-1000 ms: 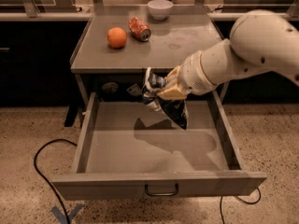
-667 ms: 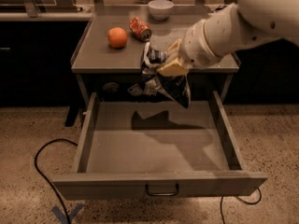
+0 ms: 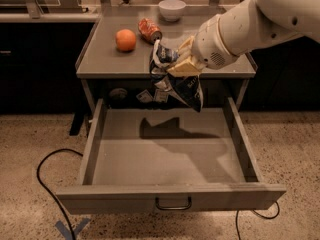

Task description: Pick blue chip bag from top drawer and place on counter

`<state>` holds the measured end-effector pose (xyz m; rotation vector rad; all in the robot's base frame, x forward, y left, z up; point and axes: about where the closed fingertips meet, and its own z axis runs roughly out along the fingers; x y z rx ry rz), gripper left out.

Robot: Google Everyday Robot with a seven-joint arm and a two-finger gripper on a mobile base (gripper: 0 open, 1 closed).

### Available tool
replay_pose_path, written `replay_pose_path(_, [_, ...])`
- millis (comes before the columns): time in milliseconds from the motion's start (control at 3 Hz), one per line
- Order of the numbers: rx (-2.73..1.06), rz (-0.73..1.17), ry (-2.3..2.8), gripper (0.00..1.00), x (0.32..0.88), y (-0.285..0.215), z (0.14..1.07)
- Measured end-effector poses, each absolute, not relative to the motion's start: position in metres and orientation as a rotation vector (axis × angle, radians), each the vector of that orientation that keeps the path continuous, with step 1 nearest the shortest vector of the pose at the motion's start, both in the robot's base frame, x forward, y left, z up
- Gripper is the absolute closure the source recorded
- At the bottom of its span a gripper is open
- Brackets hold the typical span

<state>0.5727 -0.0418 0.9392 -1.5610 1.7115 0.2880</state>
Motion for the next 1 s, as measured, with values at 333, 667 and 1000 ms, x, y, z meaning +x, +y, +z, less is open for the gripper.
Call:
replay_pose_path(333, [-1.586,0.234,1.735,1.00,0.582,-0.048,0.949])
replay_pose_path(667, [-1.587,0.065,1.752,1.00,0.608,-0.067,0.979])
replay_pose_path(1000, [-1.516,-0.200,1.775,1.00,0.646,-0.097,1.009])
